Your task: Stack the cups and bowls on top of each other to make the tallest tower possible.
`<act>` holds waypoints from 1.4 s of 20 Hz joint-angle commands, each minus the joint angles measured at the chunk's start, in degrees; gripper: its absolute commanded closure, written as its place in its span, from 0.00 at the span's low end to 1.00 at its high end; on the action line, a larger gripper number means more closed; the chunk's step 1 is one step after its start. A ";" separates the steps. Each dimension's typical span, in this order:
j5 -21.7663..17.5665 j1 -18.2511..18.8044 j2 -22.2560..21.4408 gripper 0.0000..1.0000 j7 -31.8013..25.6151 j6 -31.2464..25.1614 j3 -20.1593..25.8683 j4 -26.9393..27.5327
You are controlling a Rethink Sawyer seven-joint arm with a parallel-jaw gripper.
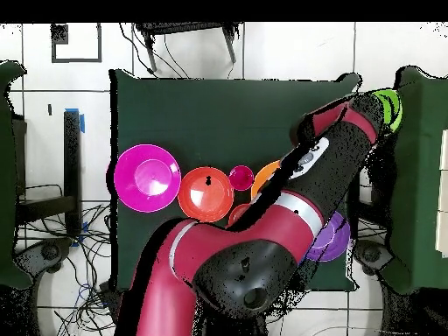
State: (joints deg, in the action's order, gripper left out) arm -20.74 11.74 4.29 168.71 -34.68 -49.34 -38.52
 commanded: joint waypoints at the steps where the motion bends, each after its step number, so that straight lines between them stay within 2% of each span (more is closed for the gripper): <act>1: 3.34 -0.91 -1.40 1.00 8.64 -2.59 2.11 4.30; 8: 4.94 -2.96 -3.99 1.00 7.33 -3.58 3.61 -0.17; 17: 7.01 -4.81 -6.85 1.00 4.50 -6.55 4.66 -2.99; 28: 10.68 -5.50 -1.75 1.00 10.70 -8.62 3.21 0.39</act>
State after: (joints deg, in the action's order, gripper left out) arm -13.63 7.44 -0.97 168.71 -37.51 -49.63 -37.69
